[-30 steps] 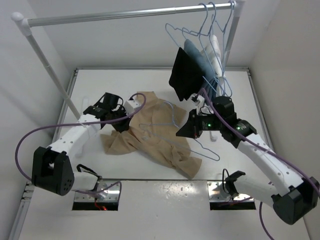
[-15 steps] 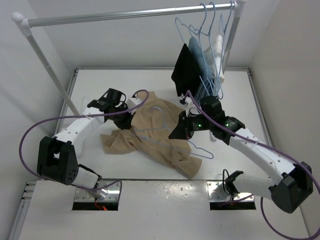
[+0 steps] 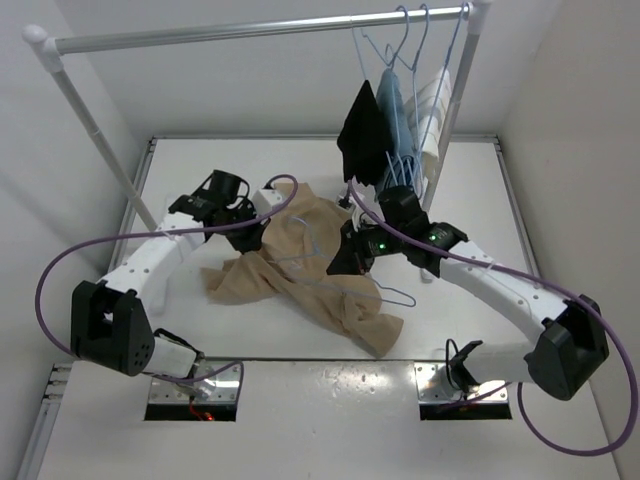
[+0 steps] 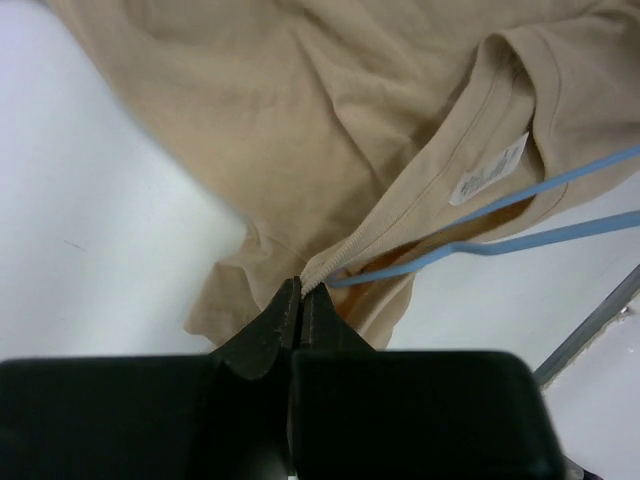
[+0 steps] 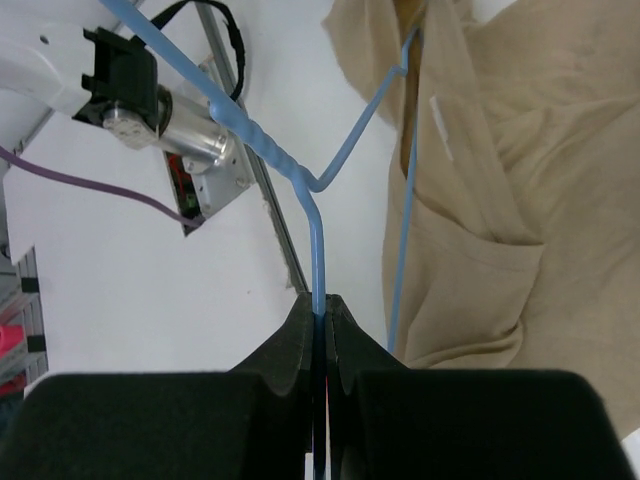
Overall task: Place the t-shirt on the hanger
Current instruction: Place tshirt on hanger
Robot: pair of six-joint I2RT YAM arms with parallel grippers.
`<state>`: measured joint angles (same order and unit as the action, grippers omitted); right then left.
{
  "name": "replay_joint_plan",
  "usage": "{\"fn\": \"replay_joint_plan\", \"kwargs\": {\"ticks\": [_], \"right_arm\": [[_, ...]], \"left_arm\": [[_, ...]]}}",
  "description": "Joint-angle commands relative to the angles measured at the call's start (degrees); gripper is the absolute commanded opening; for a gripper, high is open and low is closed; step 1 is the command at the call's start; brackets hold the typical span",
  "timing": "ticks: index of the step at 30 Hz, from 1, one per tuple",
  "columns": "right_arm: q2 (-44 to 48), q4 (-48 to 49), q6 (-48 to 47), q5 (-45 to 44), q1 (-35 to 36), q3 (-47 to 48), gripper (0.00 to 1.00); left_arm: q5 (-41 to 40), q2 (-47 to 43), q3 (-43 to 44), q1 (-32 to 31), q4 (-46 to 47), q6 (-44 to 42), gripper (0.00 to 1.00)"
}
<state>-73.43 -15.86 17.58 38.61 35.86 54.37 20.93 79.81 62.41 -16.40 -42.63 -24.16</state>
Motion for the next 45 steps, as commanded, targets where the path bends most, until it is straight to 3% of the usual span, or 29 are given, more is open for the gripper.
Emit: {"fn": "replay_joint_plan", "kwargs": {"ticks": [1,5,12,20,24,25,28,30,34,39,41,45], "right_arm": [[-0.93,-1.1,-4.13,1.91,1.23,3.46,0.0],[-0.93,1.61,-3.44,2.61,1.76,1.8,0.0],[-2.15,26.89,2.54,-2.66,2.81,-3.22,0.0],[-6.29,36.94,3.33,-5.82,3.34,-4.35,0.0],[-5.59,43.53,4.56,-6.35,3.34,-8.92,0.0],[-5.59,46.85,4.56,-6.35,3.34,-11.37,0.0],[-6.11,54.4,5.09,-5.83,3.34,-16.64,0.0],[-8.04,58.46,5.09,-5.83,3.34,-20.16,0.0],[-12.61,69.88,6.41,-4.6,3.34,-23.43,0.0],[-16.83,74.13,9.05,-3.37,3.34,-24.05,0.0],[-16.84,74.74,9.05,-3.37,3.34,-24.05,0.0],[-16.31,70.8,7.46,-2.23,3.34,-22.47,0.0]], "left_arm": [[2.27,-0.45,5.43,0.06,0.28,-0.89,0.0],[8.4,-0.45,11.13,0.06,-4.63,-2.99,0.0],[16.07,-1.68,14.74,-4.94,-9.14,-2.65,0.0],[18.8,-1.15,19.85,-9.17,-9.66,1.84,0.0],[16.87,-1.76,17.49,-9.17,-9.66,1.84,0.23],[16.86,-1.76,17.48,-9.17,-9.66,1.23,0.36],[15.2,-2.47,16.86,-8.04,-9.66,-0.09,0.56],[14.49,-2.99,16.86,-7.16,-9.66,-1.41,0.63],[10.9,-3.52,18.18,-4.79,-8.44,-2.81,0.86],[6.24,-5.45,18.1,0.05,-3.97,-7.38,0.91],[6.23,-7.81,15.56,2.42,-1.77,-12.19,1.0],[10.35,-12.91,9.67,6.55,3.6,-22.57,1.0]]}}
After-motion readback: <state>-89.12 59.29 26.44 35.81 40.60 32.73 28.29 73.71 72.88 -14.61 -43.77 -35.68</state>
